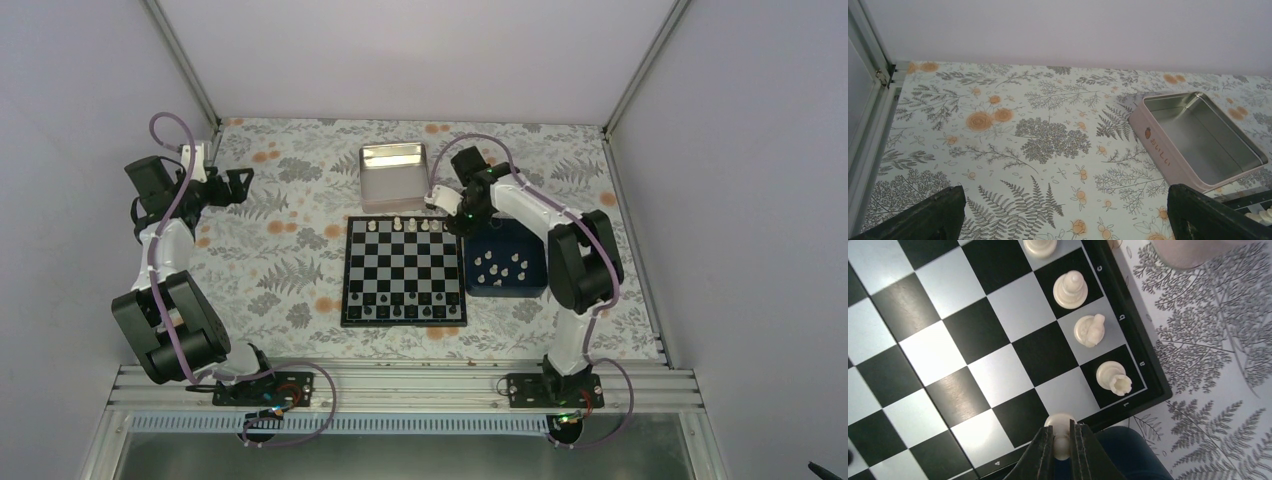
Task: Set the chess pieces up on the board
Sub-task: Place the chess piece on the chessboard.
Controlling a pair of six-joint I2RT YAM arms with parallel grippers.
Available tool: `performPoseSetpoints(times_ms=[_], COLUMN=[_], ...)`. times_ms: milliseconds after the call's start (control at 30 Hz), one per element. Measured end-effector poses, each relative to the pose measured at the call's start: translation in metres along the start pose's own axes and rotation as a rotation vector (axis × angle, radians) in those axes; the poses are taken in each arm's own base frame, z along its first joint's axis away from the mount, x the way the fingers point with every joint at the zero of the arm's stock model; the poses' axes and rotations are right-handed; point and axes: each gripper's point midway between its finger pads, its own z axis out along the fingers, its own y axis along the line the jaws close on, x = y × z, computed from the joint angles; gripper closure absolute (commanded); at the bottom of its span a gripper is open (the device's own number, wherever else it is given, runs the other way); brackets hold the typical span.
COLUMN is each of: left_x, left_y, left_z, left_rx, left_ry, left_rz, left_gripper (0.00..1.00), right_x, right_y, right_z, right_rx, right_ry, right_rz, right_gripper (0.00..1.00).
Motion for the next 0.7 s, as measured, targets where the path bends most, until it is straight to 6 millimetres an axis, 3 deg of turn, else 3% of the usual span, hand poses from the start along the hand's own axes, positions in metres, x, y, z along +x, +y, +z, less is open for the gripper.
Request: performPoseSetpoints(times_ms=[500,700], left_x=[0.0,0.0], left_y=[0.002,0.003], left_z=[-0.001,-0.002], left_rx=[-0.005,-0.003], left_ry=[-0.002,-0.004], left_rz=[-0.003,-0.005], left_gripper=[0.0,0.0], right_x=[0.002,0.004], right_y=[0.001,0.0], right_z=[0.03,0.033], right_rx=[-0.021,-0.018], right_ry=[0.026,0.032], right_rz=[0.01,0.014], right_gripper=[0.92,0.91])
